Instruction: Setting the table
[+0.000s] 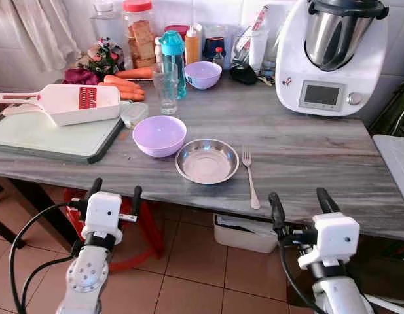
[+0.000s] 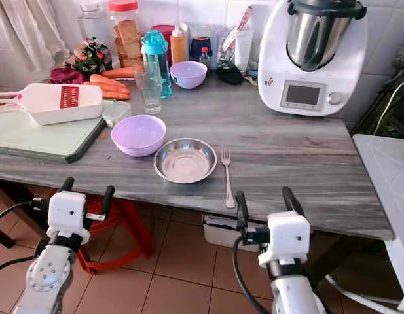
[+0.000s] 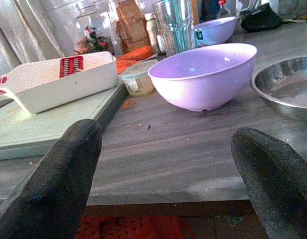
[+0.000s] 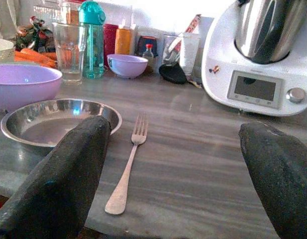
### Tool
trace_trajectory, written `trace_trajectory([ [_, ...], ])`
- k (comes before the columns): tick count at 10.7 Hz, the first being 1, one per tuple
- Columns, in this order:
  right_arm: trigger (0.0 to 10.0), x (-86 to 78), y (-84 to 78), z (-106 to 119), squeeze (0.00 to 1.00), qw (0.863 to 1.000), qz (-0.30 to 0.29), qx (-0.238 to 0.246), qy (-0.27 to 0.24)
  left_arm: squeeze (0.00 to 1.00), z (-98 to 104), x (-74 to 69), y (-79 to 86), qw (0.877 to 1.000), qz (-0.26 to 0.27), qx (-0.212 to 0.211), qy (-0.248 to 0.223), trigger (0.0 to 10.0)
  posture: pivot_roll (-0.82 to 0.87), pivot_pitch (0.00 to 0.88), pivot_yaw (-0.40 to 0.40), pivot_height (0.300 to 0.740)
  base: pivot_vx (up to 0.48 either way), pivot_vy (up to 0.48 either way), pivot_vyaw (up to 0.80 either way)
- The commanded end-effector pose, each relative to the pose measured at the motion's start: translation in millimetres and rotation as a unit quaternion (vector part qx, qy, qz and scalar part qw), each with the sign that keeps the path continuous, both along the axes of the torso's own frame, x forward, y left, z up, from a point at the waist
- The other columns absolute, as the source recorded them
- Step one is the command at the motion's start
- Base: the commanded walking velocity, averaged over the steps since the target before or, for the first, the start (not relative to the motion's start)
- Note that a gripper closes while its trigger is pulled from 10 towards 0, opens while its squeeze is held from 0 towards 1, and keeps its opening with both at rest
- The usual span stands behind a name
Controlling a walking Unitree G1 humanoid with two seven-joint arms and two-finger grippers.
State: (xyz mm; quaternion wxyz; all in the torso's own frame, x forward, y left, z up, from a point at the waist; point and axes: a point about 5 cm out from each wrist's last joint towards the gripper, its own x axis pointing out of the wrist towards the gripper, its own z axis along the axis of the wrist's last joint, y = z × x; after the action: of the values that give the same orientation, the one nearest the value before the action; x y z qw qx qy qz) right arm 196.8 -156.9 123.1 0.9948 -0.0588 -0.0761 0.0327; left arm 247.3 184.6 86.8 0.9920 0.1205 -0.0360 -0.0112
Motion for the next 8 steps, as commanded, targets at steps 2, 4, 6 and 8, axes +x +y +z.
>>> trace_trajectory([
  [2, 10.0, 2.7, -0.5, -1, 0.0, 1.0, 0.0, 0.003, 0.001, 0.0, 1, 2.5, -0.3, 1.0, 0.002, 0.003, 0.001, 10.0, 0.05, 0.0, 0.017, 0.74, 0.0, 0.0, 0.0],
  [4, 10.0, 5.6, -3.6, 0, 0.0, 1.0, -0.015, 0.009, -0.003, 0.0, 1, 7.6, -2.5, 1.0, -0.002, 0.002, 0.001, 10.0, 0.04, 0.0, 0.027, 0.74, -0.24, 0.0, 0.0],
  [6, 10.0, 5.8, -3.0, -1, 0.0, 1.0, -0.016, 0.008, -0.005, 0.0, 2, 12.2, -5.0, 1.0, -0.009, 0.001, 0.0, 10.0, 0.03, 0.0, 0.036, 0.74, -0.291, 0.0, 0.0],
  [8, 10.0, 6.0, -2.6, 0, 0.0, 1.0, -0.01, 0.001, -0.008, 0.0, 2, 14.0, -7.2, 1.0, -0.011, 0.0, 0.0, 10.0, 0.03, 0.0, 0.032, 0.74, -0.328, 0.0, 0.0],
])
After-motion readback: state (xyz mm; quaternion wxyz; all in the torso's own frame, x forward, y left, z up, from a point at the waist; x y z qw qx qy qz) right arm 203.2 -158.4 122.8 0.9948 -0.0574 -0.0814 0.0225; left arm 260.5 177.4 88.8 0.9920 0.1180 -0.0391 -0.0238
